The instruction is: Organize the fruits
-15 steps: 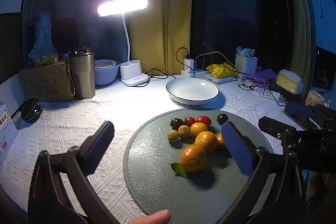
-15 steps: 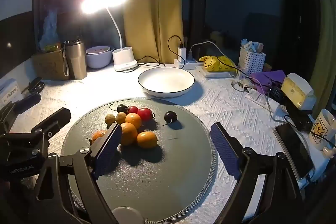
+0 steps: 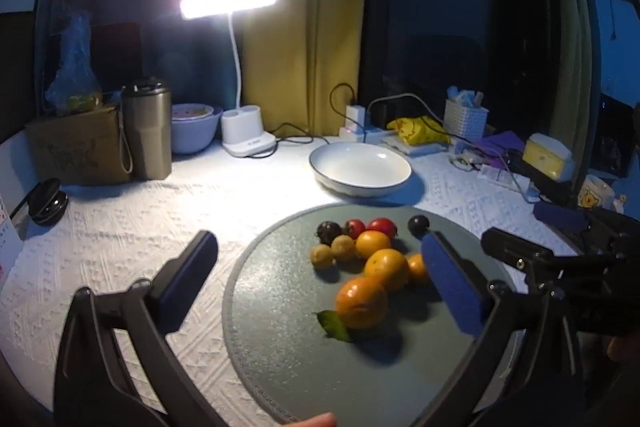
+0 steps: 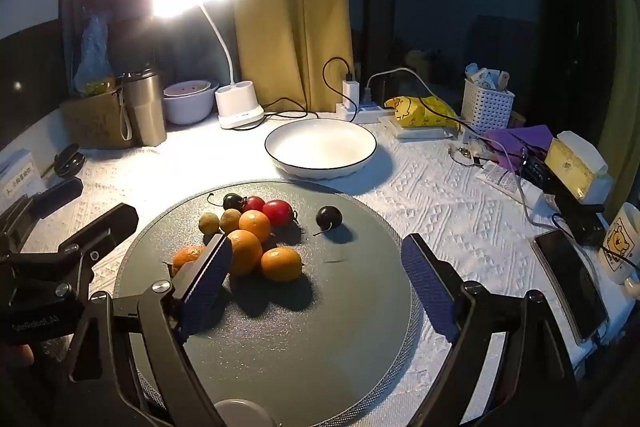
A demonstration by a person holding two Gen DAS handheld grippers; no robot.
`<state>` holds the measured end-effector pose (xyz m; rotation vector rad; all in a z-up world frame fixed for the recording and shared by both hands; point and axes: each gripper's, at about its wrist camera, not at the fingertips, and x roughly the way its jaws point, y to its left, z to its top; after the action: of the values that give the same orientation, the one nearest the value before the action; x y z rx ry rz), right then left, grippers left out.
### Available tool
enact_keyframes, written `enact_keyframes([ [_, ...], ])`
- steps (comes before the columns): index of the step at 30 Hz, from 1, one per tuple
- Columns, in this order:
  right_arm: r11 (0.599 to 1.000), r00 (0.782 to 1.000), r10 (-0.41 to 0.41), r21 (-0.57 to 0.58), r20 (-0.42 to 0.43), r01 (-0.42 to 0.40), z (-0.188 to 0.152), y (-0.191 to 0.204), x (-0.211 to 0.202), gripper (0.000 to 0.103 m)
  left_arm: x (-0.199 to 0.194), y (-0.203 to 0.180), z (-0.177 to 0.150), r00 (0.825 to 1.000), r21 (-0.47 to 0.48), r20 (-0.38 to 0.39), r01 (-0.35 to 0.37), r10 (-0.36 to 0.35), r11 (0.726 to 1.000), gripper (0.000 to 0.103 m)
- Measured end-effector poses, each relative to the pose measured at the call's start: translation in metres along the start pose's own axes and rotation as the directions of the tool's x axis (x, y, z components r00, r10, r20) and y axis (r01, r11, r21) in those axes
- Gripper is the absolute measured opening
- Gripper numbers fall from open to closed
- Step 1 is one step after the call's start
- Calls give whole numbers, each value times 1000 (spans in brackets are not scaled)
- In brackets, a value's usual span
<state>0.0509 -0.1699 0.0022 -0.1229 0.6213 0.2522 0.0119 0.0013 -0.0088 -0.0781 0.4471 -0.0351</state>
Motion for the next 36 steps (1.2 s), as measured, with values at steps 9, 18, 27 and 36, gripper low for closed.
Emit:
enact_keyframes([
  [9,1000,1000,5,-1,-3,-5,1,-1,2,89,-4,0,4,1000,-2,15,10,-10,1000,103],
  [18,1000,1000,7,-3,-2,-7,2,-2,2,89,-4,-1,8,1000,-8,10,16,-16,1000,103],
  [27,1000,1000,8,-1,-1,-8,2,-2,2,89,-6,-2,9,1000,-13,14,14,-14,1000,103],
  [36,1000,1000,7,-1,1,-7,3,-3,3,89,-7,-4,10,1000,-11,15,21,-21,1000,103],
])
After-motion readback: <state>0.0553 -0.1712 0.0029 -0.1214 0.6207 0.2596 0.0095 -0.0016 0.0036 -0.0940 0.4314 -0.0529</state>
